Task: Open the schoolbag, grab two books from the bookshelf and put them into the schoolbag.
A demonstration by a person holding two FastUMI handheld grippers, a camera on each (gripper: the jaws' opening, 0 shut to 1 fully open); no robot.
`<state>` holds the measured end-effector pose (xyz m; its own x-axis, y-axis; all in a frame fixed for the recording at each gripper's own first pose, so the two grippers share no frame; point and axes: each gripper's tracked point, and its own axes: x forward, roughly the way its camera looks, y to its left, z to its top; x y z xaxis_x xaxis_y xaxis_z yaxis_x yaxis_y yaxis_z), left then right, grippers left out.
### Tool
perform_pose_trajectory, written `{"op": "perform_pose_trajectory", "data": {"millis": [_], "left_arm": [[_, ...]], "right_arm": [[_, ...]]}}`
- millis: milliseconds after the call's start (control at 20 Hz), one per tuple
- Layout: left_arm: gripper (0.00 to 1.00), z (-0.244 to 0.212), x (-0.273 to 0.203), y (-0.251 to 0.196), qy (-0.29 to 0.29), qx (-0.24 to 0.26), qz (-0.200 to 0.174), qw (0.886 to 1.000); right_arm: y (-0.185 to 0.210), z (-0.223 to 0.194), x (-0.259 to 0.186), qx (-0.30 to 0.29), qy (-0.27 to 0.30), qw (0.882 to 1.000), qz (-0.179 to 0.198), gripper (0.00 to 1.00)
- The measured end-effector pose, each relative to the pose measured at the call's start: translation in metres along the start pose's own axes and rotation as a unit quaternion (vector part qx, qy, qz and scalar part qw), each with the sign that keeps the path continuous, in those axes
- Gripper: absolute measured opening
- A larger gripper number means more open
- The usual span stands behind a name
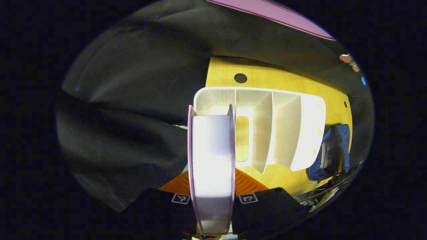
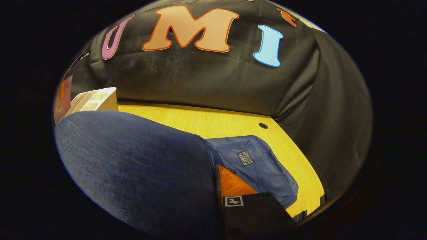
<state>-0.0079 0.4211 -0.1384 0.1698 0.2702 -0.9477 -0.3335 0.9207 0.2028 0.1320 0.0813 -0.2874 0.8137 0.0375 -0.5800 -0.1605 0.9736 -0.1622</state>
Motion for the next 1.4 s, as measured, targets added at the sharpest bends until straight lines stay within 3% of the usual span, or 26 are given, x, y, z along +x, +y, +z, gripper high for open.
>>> {"op": "perform_pose_trajectory", "data": {"millis": [250,450,700,850,1150,1400], "left_arm": [[0.36,-0.032,-0.061,-0.028,-0.013,-0.013,-0.012,1.0],[0.38,-0.056,-0.103,-0.061,-0.023,-0.016,-0.022,0.999],[0.38,-0.063,-0.133,-0.112,-0.052,-0.009,-0.041,0.998],[0.38,-0.063,-0.137,-0.161,-0.078,-0.006,-0.085,0.993],[0.36,-0.081,-0.111,-0.269,-0.112,-0.027,-0.207,0.971],[0.37,-0.087,-0.088,-0.334,-0.139,-0.052,-0.268,0.952]], "right_arm": [[-0.004,-0.001,0.0,0.004,0.002,1.0,0.017,0.1],[-0.006,-0.001,-0.001,-0.006,0.002,0.999,0.038,0.1],[-0.01,-0.002,-0.001,-0.01,0.0,0.998,0.057,0.1],[-0.011,-0.002,-0.001,0.006,0.004,0.998,0.064,0.1],[-0.016,0.0,-0.001,0.042,0.009,0.996,0.081,0.1],[-0.02,0.003,-0.003,0.054,0.005,0.995,0.087,0.1]]}}
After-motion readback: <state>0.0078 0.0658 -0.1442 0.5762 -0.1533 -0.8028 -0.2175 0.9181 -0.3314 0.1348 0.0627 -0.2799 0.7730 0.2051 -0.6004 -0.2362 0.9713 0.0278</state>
